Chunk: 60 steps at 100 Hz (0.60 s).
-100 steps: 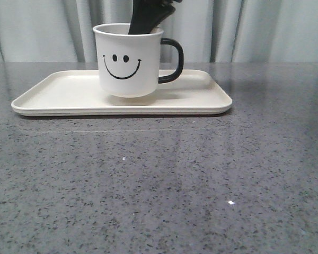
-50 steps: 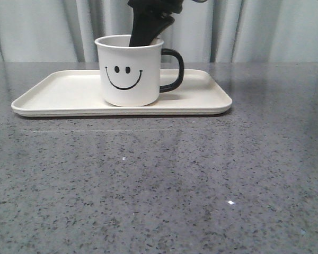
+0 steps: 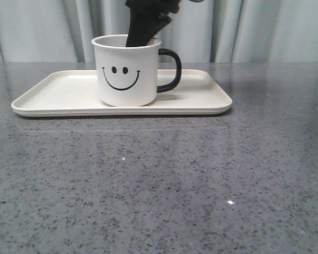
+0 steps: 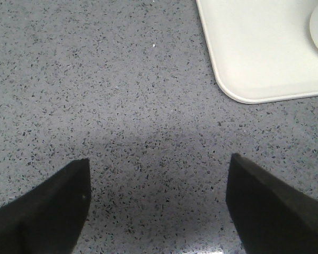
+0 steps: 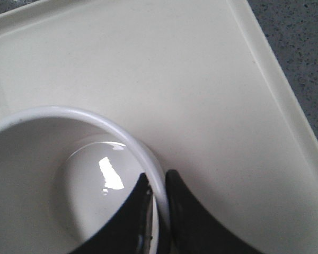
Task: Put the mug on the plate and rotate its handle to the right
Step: 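Rotate the mug with the right gripper, swinging the black handle sideways, then open the right gripper and lift it out of the mug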
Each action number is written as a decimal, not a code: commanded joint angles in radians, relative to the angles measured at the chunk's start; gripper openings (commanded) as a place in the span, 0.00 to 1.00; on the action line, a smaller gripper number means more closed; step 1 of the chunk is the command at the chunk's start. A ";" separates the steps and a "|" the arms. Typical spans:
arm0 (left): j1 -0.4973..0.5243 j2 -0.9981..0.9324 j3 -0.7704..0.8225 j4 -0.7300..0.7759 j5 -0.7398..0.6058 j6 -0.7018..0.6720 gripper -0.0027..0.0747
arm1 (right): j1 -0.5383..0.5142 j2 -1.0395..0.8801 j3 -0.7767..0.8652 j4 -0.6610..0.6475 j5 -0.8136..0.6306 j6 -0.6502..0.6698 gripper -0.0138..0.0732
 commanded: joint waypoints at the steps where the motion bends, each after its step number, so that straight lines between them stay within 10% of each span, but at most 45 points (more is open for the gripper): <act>1: 0.001 -0.010 -0.027 -0.012 -0.060 -0.010 0.70 | 0.000 -0.061 -0.031 0.020 0.088 -0.014 0.36; 24: 0.001 -0.010 -0.027 -0.012 -0.060 -0.010 0.70 | 0.000 -0.063 -0.031 0.019 0.076 -0.013 0.77; 60: 0.001 -0.010 -0.027 -0.012 -0.060 -0.010 0.70 | -0.001 -0.165 -0.031 -0.074 0.055 0.035 0.77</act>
